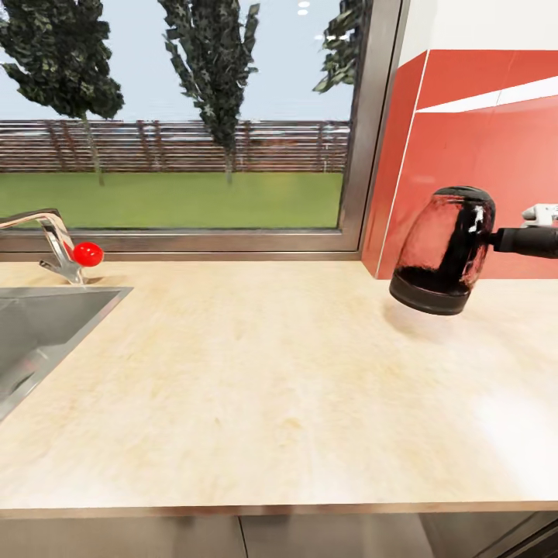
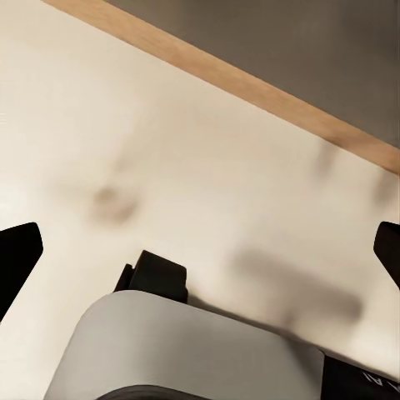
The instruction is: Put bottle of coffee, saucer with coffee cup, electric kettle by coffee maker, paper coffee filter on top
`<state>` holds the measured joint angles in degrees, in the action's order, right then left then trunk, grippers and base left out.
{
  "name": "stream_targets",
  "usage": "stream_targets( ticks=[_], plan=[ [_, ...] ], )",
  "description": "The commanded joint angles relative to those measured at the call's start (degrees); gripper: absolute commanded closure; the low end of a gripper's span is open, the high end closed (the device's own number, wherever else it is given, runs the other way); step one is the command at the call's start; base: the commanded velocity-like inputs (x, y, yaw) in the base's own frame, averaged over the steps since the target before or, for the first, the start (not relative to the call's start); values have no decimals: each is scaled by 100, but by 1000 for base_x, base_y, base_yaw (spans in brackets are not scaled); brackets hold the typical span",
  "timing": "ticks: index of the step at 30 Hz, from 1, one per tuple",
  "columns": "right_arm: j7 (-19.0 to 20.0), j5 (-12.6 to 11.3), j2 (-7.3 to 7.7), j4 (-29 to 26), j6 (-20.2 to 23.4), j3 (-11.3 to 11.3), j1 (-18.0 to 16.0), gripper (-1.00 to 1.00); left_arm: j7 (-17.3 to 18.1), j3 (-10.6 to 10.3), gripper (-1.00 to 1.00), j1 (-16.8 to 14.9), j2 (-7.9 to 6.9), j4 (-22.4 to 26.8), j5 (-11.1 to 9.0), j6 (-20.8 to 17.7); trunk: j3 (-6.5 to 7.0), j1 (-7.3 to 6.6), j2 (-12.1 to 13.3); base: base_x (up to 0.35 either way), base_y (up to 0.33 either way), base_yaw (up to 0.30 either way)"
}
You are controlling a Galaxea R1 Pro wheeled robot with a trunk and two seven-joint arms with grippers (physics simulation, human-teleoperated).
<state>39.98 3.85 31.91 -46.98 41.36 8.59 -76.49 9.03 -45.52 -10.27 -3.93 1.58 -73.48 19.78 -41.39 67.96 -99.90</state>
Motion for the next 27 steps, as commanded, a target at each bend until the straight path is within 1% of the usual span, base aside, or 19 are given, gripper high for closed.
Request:
stream_targets(
  ticks=[1, 3, 6, 11, 15, 16, 18, 19, 22, 27],
  plan=[
    [54, 21, -18, -4, 30, 20, -6, 100, 29, -36, -100, -2, -2, 0, -61, 8, -5, -1, -3, 0, 0, 0],
    [54, 20, -35, -4, 30, 20, -6, 100, 29, -36, -100, -2, -2, 0, -61, 8, -5, -1, -3, 0, 0, 72],
    [74, 19, -50, -4, 30, 20, -6, 100, 29, -36, -100, -2, -2, 0, -61, 8, -5, -1, -3, 0, 0, 216],
    [270, 19, -52, -25, 30, 20, -6, 100, 29, -35, -100, -2, -1, 0, -61, 8, -5, -1, -3, 0, 0, 256],
    [355, 19, -92, -306, 42, 15, 0, 100, 29, -34, -100, -2, -2, 0, -61, 8, -5, -1, -3, 0, 0, 266],
    [370, 19, -129, -478, 131, 15, 5, 100, 29, -33, -100, -2, -2, 0, -61, 8, -5, -1, -3, 0, 0, 268],
    [383, 19, -194, -780, 460, 17, 31, 100, 29, -34, -100, -2, 0, 0, -61, 8, -5, -1, -3, 0, 0, 268],
    [393, 19, -272, -1477, 1001, 19, 75, 100, 29, -35, -100, -2, -2, 0, -61, 8, -5, -1, -3, 0, 0, 257],
    [396, 19, -300, -1697, 1133, 20, 84, 100, 29, -36, -100, -2, -2, 0, -61, 8, -5, -1, -3, 0, 0, 220],
    [440, 19, -322, -1834, 1213, 20, 89, 100, 29, -36, -100, -2, -2, 0, -61, 8, -5, -1, -3, 0, 0, 68]
  ],
)
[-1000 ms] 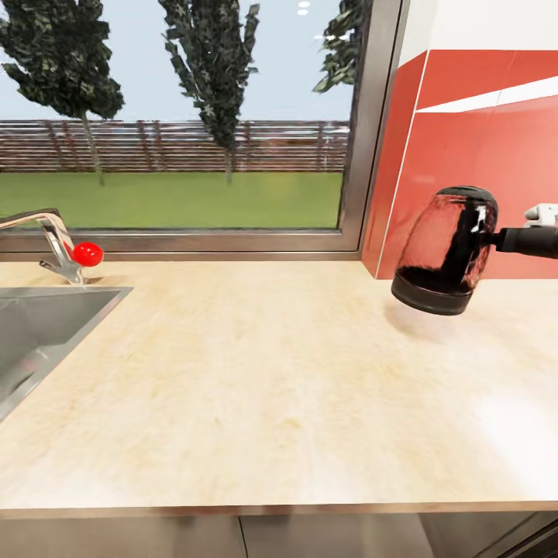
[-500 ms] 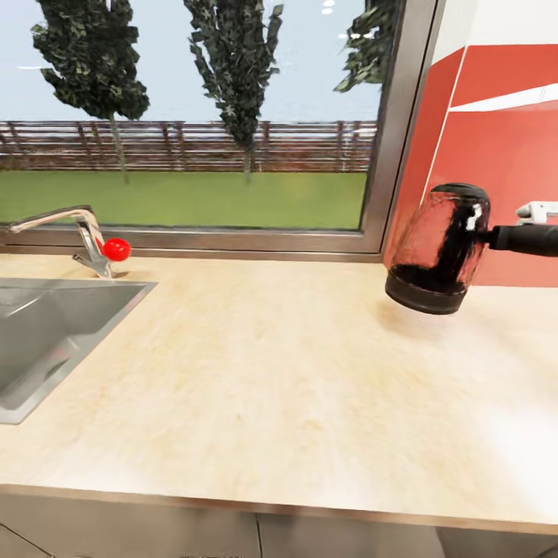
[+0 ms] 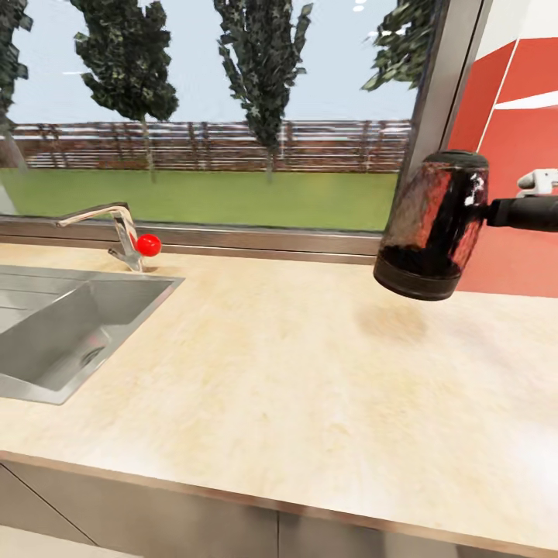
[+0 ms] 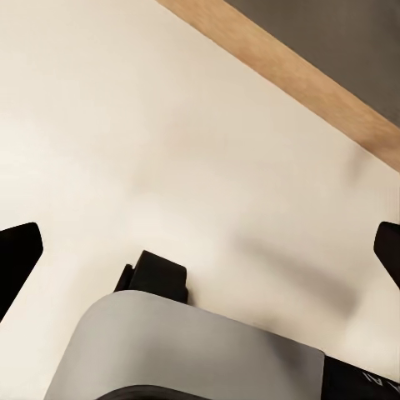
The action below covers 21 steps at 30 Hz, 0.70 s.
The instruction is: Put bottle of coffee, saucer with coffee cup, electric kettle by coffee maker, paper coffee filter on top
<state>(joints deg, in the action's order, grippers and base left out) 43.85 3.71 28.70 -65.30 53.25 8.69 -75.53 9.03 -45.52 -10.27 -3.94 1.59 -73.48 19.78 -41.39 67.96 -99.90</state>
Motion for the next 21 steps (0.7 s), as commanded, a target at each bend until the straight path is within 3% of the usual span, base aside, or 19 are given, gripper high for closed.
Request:
stream_targets(
  ticks=[1, 6, 12, 21],
  plan=[
    [128, 34, -3, -17, 31, 10, -6, 100, 29, -36, -100, -2, 0, 0, -61, 9, -5, -1, -3, 0, 0, 10],
    [190, 34, -4, -26, 33, 10, -2, 100, 29, -36, -100, -2, 1, 0, -61, 9, -5, -1, -3, -3, 0, 3],
    [202, 34, -6, -40, 27, -2, 149, 100, 29, -36, -100, -2, 3, 0, -61, 6, -5, -1, -3, -250, 72, 20],
    [203, 34, -78, -70, 27, -8, 246, 100, 29, -31, -100, -2, -1, 0, -61, 7, -5, -1, -3, -130, 33, 233]
  ],
)
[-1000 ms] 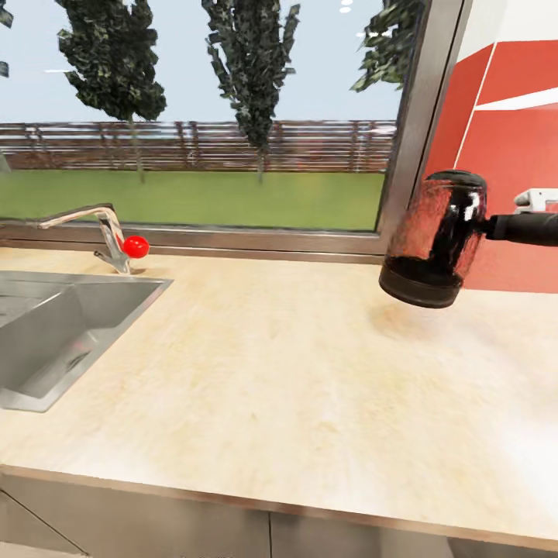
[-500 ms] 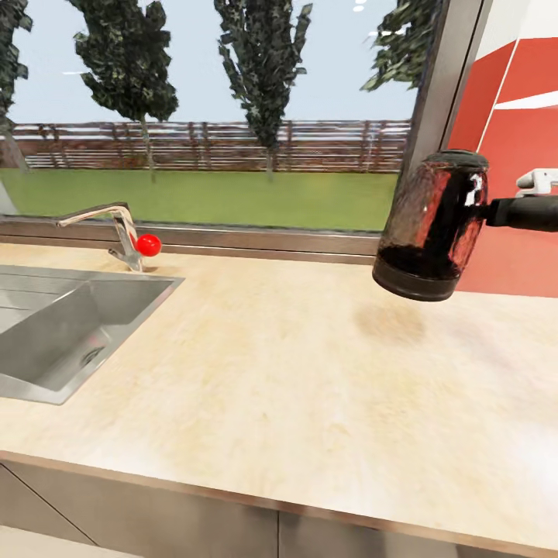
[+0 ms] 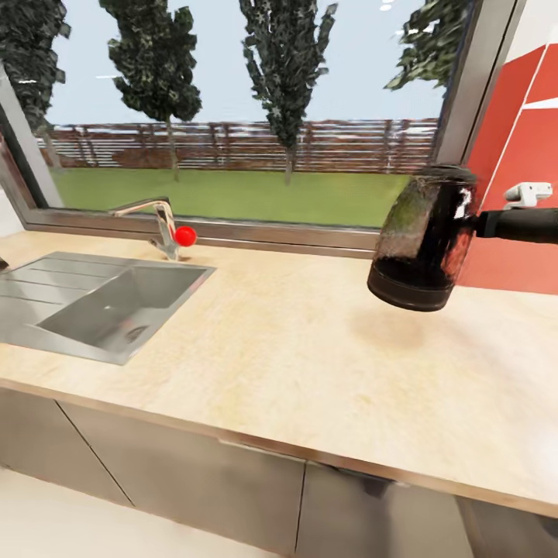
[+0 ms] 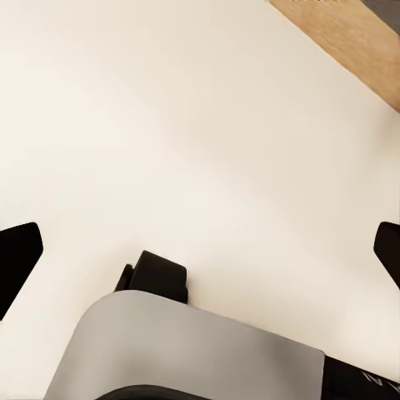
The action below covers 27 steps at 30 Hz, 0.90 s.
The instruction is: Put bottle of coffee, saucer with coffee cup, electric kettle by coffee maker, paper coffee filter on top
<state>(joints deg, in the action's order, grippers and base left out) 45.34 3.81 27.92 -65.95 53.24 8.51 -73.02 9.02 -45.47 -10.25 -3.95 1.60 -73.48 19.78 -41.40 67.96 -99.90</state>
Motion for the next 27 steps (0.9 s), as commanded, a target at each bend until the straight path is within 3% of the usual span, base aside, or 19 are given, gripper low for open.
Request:
stream_targets(
  ticks=[1, 15, 27],
  plan=[
    [54, 23, -8, -5, 29, 10, -5, 100, 30, -35, -100, -3, -1, -2, -61, 8, -5, -1, -3, -5, 1, 269],
    [53, 23, -118, -5, 29, 10, 7, 100, 30, -35, -100, -3, -1, -2, -61, 1, -5, -1, -3, -1, 0, 258],
    [54, 23, -128, -5, 29, 10, 7, 100, 30, -41, -100, -3, -1, -2, -61, 0, -5, -1, -3, 0, 0, 25]
  ],
)
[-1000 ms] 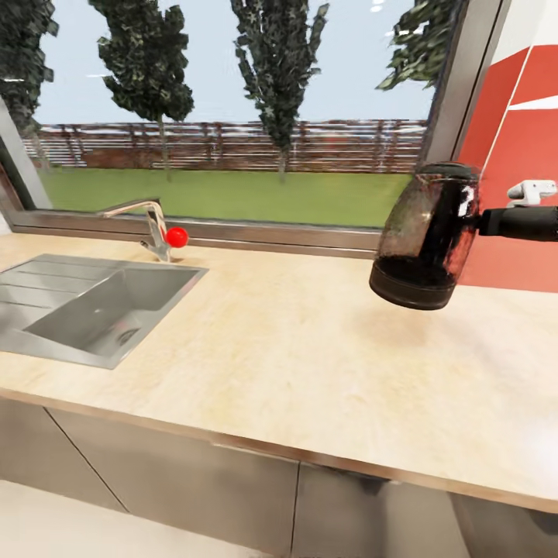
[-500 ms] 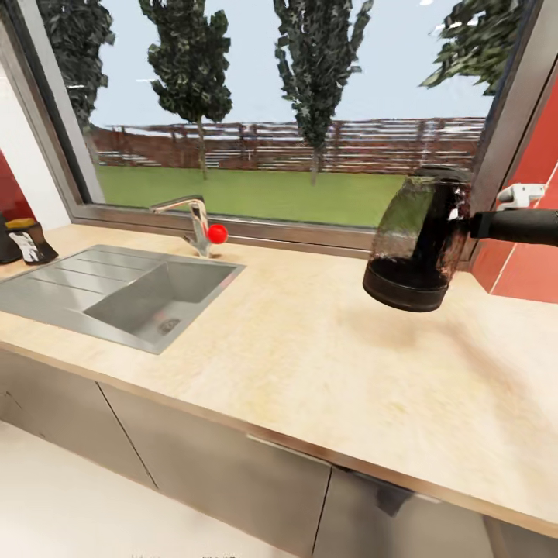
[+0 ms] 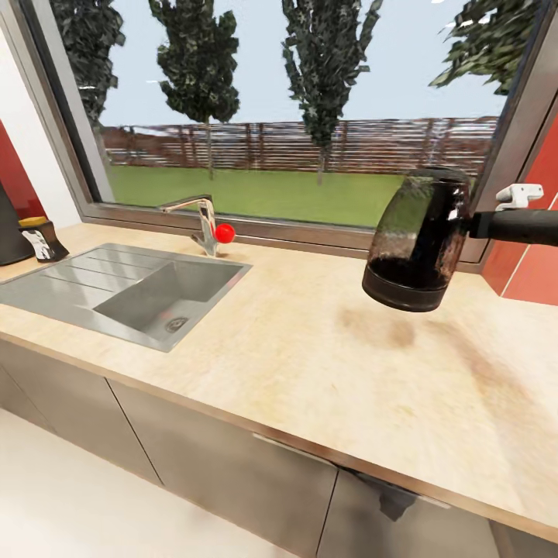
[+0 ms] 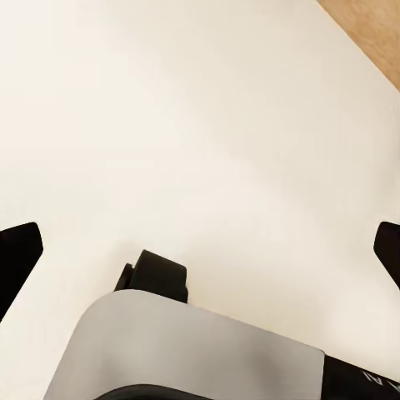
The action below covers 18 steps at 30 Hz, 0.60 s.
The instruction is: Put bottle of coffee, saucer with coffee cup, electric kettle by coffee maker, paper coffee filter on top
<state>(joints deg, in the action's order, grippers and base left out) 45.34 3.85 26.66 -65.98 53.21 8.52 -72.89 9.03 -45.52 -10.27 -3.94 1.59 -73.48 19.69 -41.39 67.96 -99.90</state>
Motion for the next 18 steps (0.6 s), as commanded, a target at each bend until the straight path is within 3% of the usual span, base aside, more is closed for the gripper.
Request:
stream_targets(
  ticks=[1, 5, 13, 18],
  plan=[
    [54, 20, -2, -3, 35, 9, -6, 100, 29, -36, -100, -2, -1, 0, -61, 8, -5, -1, -3, 0, 0, 0],
    [54, 20, -3, -3, 35, 9, -6, 100, 29, -36, -100, -2, -1, 0, -61, 8, -5, -1, -3, 0, 5, 0],
    [54, 20, -11, -3, 35, 9, -6, 100, 29, -35, -100, -2, -1, 0, -61, 8, -5, -1, -3, 0, 250, 0],
    [54, 21, -11, -3, 40, 1, -6, 100, 29, -34, -100, -2, -1, 0, -61, 8, -5, -1, -3, 0, 71, 0]
  ],
)
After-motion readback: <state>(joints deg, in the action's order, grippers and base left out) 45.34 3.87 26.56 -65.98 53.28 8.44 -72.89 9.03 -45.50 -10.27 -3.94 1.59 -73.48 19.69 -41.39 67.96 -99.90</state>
